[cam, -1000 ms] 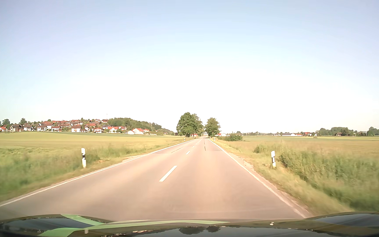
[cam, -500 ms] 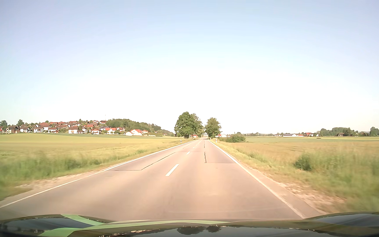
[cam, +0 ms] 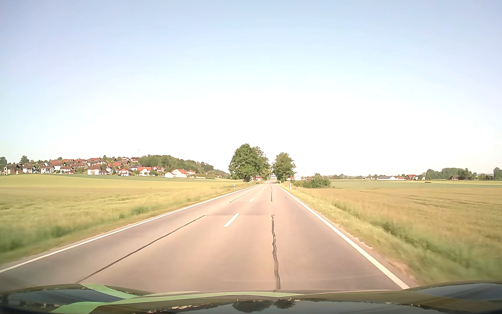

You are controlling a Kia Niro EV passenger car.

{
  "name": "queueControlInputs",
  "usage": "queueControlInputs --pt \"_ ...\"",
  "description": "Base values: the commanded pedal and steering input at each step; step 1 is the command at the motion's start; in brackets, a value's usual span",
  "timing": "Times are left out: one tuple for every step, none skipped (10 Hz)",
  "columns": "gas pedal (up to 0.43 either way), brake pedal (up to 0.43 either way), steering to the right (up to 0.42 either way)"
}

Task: Follow the waypoints while adhering to traffic rules and regulations

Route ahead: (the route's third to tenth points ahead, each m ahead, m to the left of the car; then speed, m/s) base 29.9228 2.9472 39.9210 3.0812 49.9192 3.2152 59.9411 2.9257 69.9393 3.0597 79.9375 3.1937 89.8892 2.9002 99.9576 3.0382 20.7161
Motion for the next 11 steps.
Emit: queueControlInputs --pt "0.248 0.0 -0.004" --pt "0.26 0.0 -0.004" --pt "0.268 0.0 -0.004" --pt "0.268 0.0 -0.004" --pt "0.26 0.0 -0.004" --pt "0.228 0.0 -0.004" --pt "0.177 0.0 -0.004" --pt "0.169 0.0 -0.004" --pt "0.169 0.0 -0.004" --pt "0.177 0.0 -0.003" --pt "0.189 0.0 -0.004"
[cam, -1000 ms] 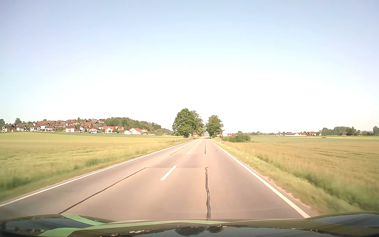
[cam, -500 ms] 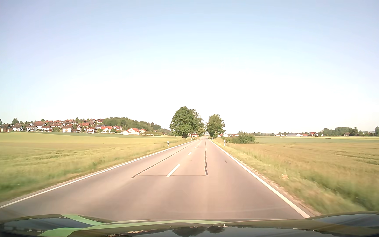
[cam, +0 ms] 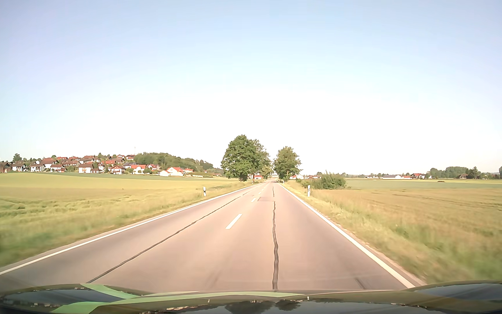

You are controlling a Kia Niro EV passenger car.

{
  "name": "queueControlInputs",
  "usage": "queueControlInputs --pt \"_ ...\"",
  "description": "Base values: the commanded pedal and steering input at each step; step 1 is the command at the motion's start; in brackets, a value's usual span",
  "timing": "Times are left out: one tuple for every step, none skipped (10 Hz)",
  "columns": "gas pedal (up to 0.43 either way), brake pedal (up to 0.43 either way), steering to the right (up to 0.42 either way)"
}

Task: Follow the waypoints while adhering to traffic rules and regulations

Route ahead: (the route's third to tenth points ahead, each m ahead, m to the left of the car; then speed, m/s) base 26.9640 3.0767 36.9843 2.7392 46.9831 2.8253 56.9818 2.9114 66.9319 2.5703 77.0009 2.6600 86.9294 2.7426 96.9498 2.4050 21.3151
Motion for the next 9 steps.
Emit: queueControlInputs --pt "0.197 0.0 -0.004" --pt "0.209 0.0 -0.004" --pt "0.209 0.0 -0.003" --pt "0.209 0.0 -0.003" --pt "0.189 0.0 -0.004" --pt "0.15 0.0 -0.004" --pt "0.138 0.0 -0.003" --pt "0.138 0.0 -0.003" --pt "0.13 0.0 -0.002"
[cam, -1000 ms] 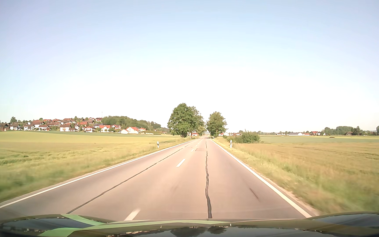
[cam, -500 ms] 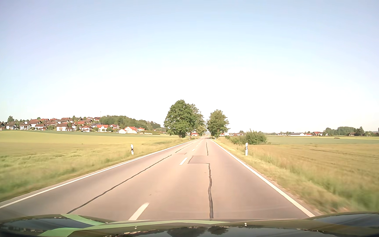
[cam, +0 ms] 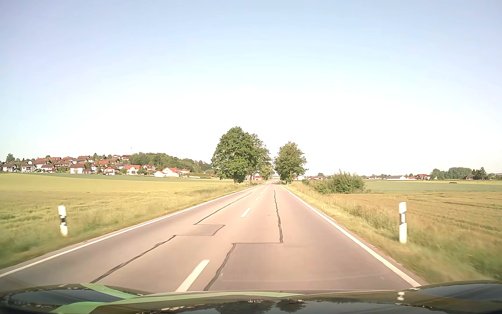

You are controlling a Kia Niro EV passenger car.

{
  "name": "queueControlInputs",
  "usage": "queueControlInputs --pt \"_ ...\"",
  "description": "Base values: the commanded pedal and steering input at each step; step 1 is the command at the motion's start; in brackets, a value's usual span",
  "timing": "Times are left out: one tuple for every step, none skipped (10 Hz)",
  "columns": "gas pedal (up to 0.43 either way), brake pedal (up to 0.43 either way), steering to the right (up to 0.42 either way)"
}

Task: Follow the waypoints while adhering to traffic rules and regulations

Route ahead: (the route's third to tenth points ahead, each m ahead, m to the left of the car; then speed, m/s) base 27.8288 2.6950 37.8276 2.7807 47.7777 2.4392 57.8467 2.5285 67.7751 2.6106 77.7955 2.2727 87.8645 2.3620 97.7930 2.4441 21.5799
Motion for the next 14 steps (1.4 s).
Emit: queueControlInputs --pt "0.13 0.0 -0.002" --pt "0.13 0.0 -0.001" --pt "0.13 0.0 0.0" --pt "0.13 0.0 0.0" --pt "0.13 0.0 0.0" --pt "0.138 0.0 0.0" --pt "0.138 0.0 0.0" --pt "0.157 0.0 0.0" --pt "0.177 0.0 0.0" --pt "0.189 0.0 0.0" --pt "0.197 0.0 -0.001" --pt "0.209 0.0 -0.002" --pt "0.209 0.0 -0.002" --pt "0.197 0.0 -0.003"
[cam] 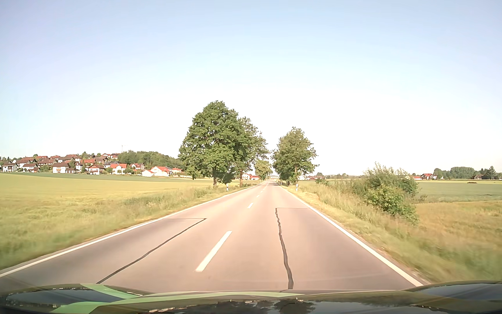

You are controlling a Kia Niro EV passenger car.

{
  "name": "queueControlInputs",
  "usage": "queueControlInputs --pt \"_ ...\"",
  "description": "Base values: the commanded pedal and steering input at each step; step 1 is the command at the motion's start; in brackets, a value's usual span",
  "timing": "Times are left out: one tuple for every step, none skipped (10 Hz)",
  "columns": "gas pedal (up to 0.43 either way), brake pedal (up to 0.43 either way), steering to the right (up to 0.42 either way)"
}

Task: Follow the waypoints while adhering to traffic rules and regulations

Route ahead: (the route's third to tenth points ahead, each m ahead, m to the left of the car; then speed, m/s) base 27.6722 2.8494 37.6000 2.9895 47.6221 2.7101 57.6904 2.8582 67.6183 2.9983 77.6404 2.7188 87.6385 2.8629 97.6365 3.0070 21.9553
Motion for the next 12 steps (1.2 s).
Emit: queueControlInputs --pt "0.189 0.0 -0.002" --pt "0.15 0.0 -0.002" --pt "0.15 0.0 -0.002" --pt "0.15 0.0 -0.002" --pt "0.15 0.0 -0.002" --pt "0.157 0.0 -0.003" --pt "0.157 0.0 -0.002" --pt "0.169 0.0 -0.002" --pt "0.177 0.0 -0.002" --pt "0.189 0.0 -0.002" --pt "0.209 0.0 -0.002" --pt "0.22 0.0 -0.002"
